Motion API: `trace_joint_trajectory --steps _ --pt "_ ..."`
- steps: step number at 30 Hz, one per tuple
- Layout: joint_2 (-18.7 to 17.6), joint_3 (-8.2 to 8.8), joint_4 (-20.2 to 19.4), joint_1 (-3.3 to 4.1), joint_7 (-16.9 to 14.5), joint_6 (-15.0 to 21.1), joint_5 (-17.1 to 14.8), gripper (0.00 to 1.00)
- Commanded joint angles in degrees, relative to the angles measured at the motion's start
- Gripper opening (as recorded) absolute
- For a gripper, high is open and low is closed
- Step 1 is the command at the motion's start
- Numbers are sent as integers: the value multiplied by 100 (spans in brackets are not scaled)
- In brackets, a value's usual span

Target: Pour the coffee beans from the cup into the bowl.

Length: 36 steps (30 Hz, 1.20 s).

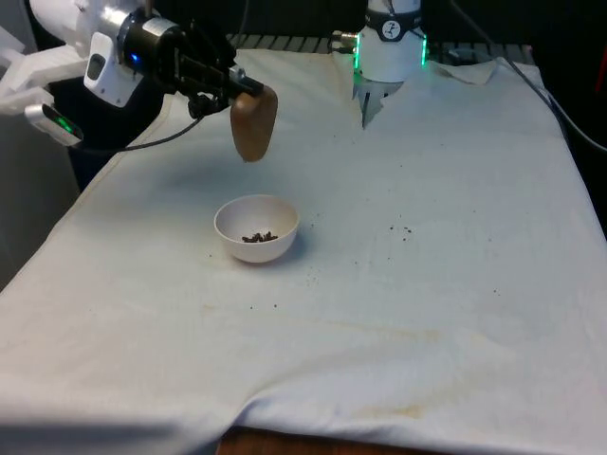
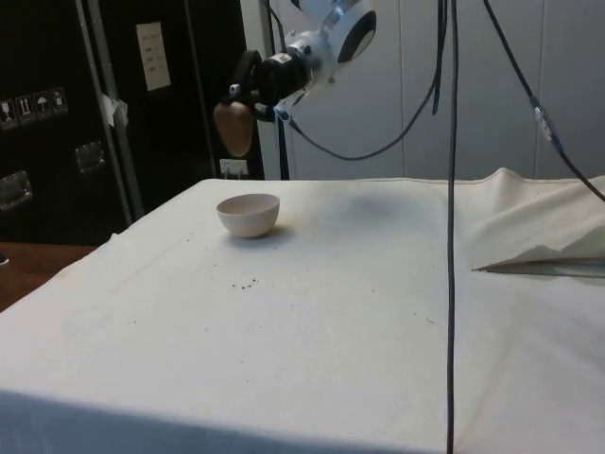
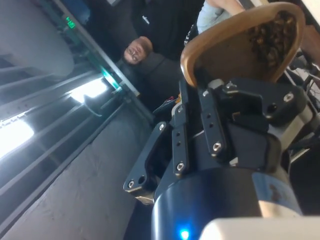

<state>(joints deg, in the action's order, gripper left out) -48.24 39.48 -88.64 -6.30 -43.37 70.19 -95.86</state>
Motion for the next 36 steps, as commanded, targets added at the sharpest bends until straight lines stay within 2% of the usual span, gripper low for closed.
trace_joint_trajectory --steps 1,2,3,7,10,11,12,20,21,22,28,29,30,36 --pt "-34 -46 40 -46 74 -52 -52 0" --pt "-23 0 0 0 6 -23 -40 0" --pt "-57 -46 34 -46 74 -74 -92 0" --pt "-132 -46 6 -52 97 -178 -281 0" --pt "-189 -46 -17 -46 103 -241 -384 0" --pt "-166 0 -23 -6 52 -201 -338 0" --pt "-206 -46 -23 -46 103 -264 -418 0" --pt "-390 -46 -63 -63 103 -539 -733 0" --pt "-378 0 -80 -17 52 -504 -699 0" --pt "-407 -46 -69 -63 103 -567 -773 0" --pt "-470 -40 -86 -86 103 -756 -991 0" --pt "-464 6 -97 -40 52 -733 -963 0" --pt "-487 -46 -97 -92 103 -814 -1066 0" --pt "-539 -23 -126 -97 138 -974 -1220 0"
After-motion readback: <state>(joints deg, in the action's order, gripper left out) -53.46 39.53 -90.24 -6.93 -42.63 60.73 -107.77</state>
